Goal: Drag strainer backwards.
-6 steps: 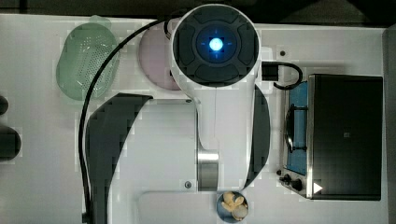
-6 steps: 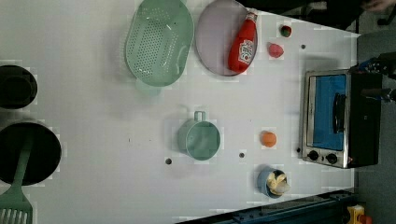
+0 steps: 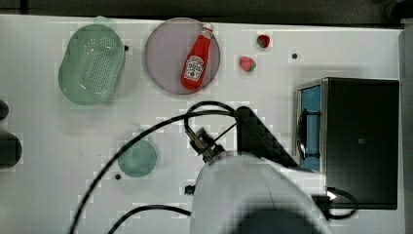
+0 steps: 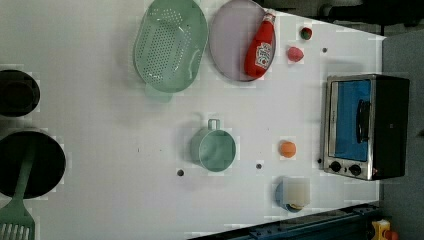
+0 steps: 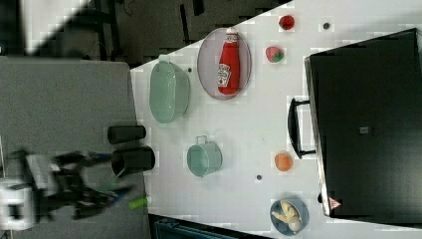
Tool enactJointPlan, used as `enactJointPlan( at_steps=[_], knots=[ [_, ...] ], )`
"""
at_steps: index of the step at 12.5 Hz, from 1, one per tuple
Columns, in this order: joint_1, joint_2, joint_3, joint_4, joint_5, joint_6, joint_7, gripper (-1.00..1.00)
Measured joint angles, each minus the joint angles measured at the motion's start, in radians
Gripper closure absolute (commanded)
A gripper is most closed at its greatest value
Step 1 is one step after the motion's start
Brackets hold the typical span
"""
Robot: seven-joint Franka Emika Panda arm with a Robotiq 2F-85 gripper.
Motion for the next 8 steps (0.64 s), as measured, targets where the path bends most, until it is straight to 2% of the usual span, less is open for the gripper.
enactJointPlan(
  at_steps=[2,4,6,8],
  knots=[
    [0.005,0.016,0.023,0.068,0.001,0.089,0.021,-1.00],
    [-0.004,0.094,0.095,0.098,-0.001,0.133,0.085,-1.00],
    [-0.001,0.245,0.206,0.108,0.000,0.220,0.202,-1.00],
    [0.025,0.425,0.314,0.108,0.001,0.290,0.357,-1.00]
  ],
)
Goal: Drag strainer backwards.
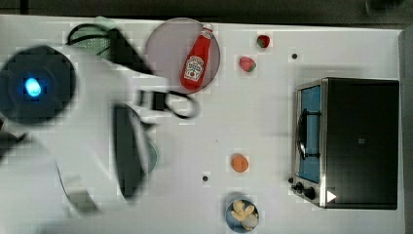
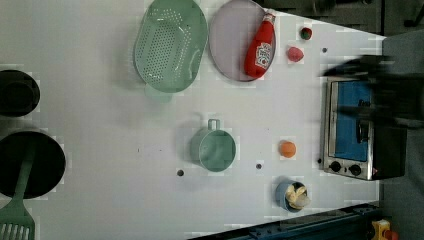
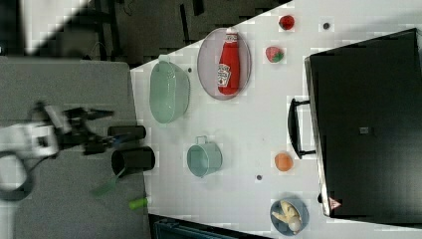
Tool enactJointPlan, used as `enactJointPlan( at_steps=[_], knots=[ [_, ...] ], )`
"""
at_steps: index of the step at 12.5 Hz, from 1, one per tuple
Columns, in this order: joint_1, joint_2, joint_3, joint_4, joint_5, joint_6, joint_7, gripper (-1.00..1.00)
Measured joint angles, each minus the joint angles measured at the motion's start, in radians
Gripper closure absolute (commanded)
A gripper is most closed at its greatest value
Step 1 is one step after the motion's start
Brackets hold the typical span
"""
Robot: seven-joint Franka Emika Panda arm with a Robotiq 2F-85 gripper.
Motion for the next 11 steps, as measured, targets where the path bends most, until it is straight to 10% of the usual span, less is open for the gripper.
enactJointPlan(
  at_steps=[11],
  knots=[
    [0.189,0.637,0.081,0.232,0.010,0.278,0.688,-1.00]
  ],
)
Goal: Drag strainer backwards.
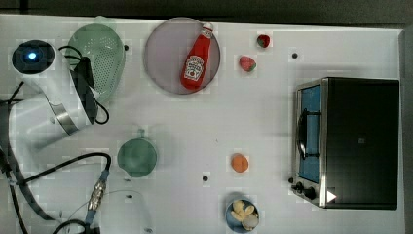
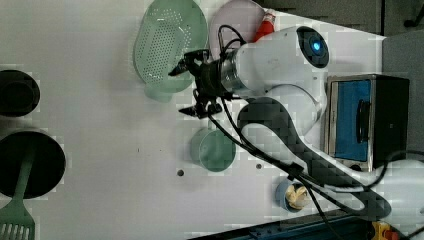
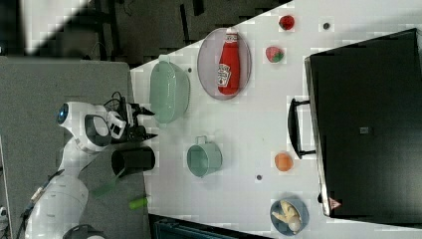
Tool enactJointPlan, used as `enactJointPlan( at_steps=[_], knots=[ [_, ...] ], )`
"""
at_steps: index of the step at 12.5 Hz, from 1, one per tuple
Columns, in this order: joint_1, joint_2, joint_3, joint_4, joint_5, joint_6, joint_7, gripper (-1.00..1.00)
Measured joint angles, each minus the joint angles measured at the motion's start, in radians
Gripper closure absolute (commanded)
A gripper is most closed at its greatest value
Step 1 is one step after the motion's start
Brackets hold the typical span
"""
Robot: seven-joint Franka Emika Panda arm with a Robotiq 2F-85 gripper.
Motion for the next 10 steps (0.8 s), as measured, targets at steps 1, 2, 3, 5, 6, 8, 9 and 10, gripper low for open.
enactJointPlan(
  at_steps=[1,2,3,5,6,8,9,10],
  knots=[
    [0.023,0.030,-0.023,0.044,0.001,0.018,0.032,-1.00],
    [0.047,0.064,-0.049,0.086,0.006,0.044,0.055,-1.00],
    [0.072,0.099,-0.082,0.126,0.008,0.068,0.074,-1.00],
    [0.112,0.159,-0.143,0.171,0.004,0.082,0.113,-1.00],
    [0.125,0.192,-0.163,0.187,0.005,0.082,0.120,-1.00],
    [0.143,0.256,-0.185,0.207,0.004,0.086,0.135,-1.00],
    [0.155,0.280,-0.194,0.210,0.003,0.083,0.137,-1.00],
    [0.165,0.290,-0.198,0.199,0.003,0.084,0.137,-1.00]
  ],
)
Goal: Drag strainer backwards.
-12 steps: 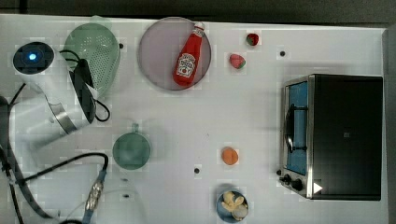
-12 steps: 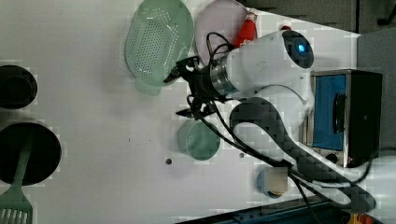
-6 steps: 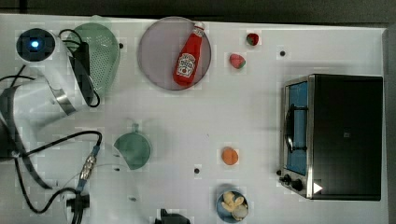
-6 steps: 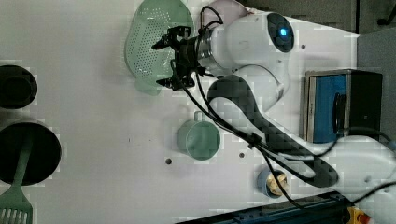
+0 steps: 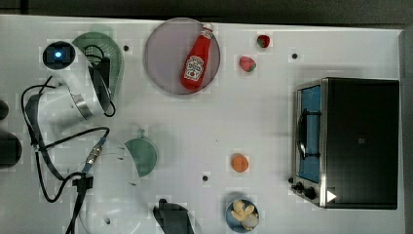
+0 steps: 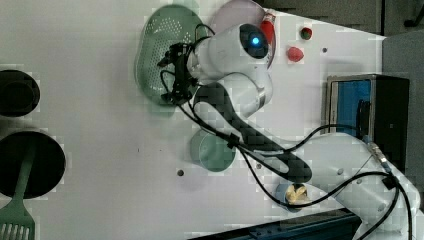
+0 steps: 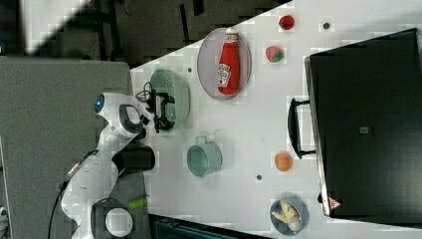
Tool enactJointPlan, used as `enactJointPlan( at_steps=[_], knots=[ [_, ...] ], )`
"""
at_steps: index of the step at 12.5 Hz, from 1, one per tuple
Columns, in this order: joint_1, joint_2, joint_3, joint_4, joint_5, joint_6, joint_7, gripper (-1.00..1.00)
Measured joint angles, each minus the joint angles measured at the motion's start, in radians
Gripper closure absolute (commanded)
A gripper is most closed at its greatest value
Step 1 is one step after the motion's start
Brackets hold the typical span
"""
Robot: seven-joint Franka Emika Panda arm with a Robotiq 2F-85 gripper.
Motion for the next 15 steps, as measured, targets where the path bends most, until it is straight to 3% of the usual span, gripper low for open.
enactJointPlan(
  at_steps=[4,9,15],
  knots=[
    [0.038,-0.048,0.002,-0.053,0.005,0.001,0.010,-1.00],
    [0.070,-0.200,0.006,-0.242,0.006,0.044,0.011,-1.00],
    [0.110,-0.296,-0.011,-0.456,0.090,0.136,0.033,-1.00]
  ],
)
